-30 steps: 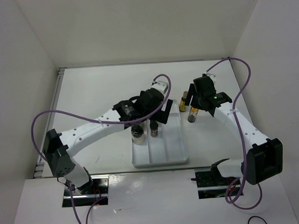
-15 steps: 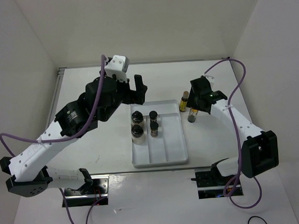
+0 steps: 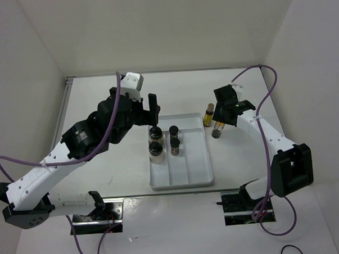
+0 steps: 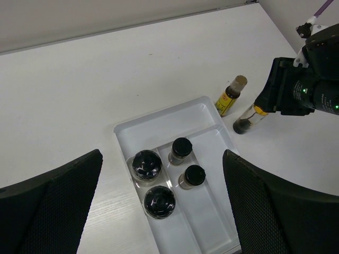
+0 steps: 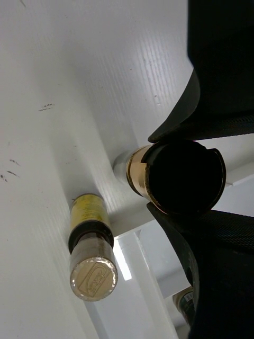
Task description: Organize the condiment bottles
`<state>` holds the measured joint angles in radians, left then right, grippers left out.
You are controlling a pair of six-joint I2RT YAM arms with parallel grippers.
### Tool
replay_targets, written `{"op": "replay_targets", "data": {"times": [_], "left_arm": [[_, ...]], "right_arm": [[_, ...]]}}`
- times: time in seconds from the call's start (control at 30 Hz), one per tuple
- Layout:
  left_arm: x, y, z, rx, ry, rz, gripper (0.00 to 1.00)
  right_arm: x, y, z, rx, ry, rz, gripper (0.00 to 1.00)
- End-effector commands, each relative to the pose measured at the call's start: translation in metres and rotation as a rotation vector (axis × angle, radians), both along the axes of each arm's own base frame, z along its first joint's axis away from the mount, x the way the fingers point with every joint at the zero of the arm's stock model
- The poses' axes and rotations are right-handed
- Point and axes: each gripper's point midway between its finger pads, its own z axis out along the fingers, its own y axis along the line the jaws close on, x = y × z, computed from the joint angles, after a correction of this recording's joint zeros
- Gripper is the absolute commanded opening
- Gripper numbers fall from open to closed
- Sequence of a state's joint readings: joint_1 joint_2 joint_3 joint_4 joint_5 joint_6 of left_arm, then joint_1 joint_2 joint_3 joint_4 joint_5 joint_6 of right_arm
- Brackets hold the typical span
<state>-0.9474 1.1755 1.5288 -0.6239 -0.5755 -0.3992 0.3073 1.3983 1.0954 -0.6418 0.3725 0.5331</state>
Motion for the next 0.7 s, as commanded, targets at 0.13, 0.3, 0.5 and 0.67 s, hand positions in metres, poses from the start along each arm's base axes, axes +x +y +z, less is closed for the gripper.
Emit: {"op": "replay_targets", "data": {"times": [0.13,0.3,0.5,0.67], "left_arm": [[0.0,0.005,0.011,-0.049,-0.025,0.021,1.0],[-0.001,0.008,0.01,-0.059,-0.023,0.033,1.0],[-0.003,0.018,0.002,-0.063,0.002,0.075,1.0],[-0.006,0.03,-0.001,-0.107,0.016,0.121,1.0]], "right_arm": [[-0.016,0.003,0.02,-0.055,0.038,0.017,0.0],[-0.026,0.023,0.049,-0.036,-0.002,0.076,0.0],[-0.035,0.048,0.08,0.002,-0.062,0.142,0.0],[-0.038,0.07,0.089,0.033,-0.083,0.208,0.0]]}}
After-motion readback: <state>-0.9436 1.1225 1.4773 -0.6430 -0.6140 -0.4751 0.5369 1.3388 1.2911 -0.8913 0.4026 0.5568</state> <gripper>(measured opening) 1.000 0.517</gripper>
